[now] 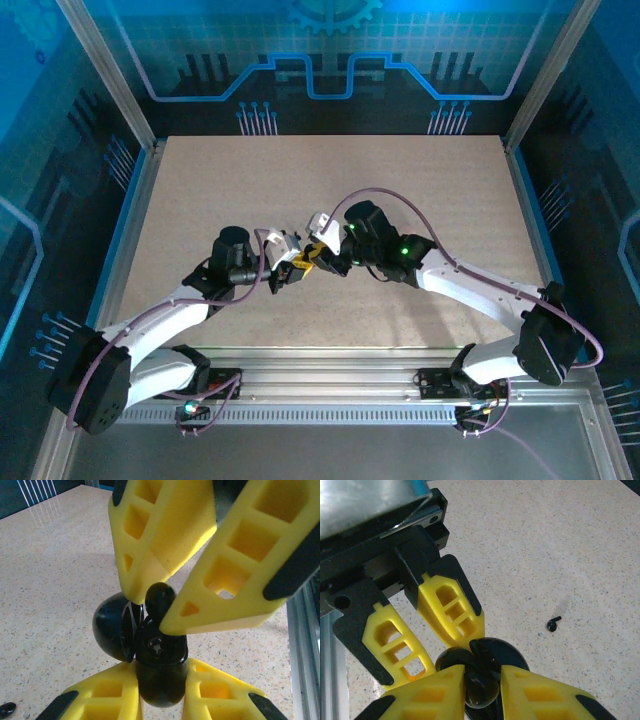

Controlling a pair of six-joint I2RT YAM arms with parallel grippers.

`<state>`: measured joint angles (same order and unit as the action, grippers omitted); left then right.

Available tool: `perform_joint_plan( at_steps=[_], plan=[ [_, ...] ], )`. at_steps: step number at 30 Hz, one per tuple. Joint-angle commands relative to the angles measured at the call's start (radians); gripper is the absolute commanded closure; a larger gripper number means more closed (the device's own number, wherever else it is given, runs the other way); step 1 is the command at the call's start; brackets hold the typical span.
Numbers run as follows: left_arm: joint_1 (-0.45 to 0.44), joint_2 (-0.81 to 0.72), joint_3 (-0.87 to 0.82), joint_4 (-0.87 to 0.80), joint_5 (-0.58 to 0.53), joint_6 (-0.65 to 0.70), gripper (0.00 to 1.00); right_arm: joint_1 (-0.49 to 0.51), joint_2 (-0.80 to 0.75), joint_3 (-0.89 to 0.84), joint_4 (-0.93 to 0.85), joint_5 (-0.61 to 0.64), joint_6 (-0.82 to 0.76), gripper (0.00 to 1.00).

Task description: Insert the wireless bluetooth earbuds into the charging case

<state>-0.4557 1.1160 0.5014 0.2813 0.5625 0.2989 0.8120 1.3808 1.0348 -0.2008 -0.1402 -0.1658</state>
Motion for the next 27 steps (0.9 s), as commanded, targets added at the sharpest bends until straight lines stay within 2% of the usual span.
perform_joint_plan(
  at_steps=[1,7,14,19,27],
  plan=[
    [-0.011,-0.031,0.003,0.025,0.029,0.03,0.95,-0.011,-0.004,0.023,-0.037,-0.025,0.031,0.71],
    [-0.012,-0.028,0.002,0.024,0.025,0.031,0.95,-0.035,-0.049,0.021,-0.019,-0.088,0.082,0.62],
    [-0.013,-0.028,-0.004,0.03,0.013,0.033,0.95,-0.101,-0.114,-0.003,0.02,-0.181,0.195,0.61],
    [-0.014,-0.03,-0.013,0.047,0.0,0.027,0.95,-0.157,-0.131,-0.018,0.004,-0.201,0.282,0.61],
    [-0.012,-0.056,-0.025,0.035,-0.142,-0.015,0.96,-0.22,-0.086,0.0,-0.065,-0.159,0.415,0.62]
  ],
)
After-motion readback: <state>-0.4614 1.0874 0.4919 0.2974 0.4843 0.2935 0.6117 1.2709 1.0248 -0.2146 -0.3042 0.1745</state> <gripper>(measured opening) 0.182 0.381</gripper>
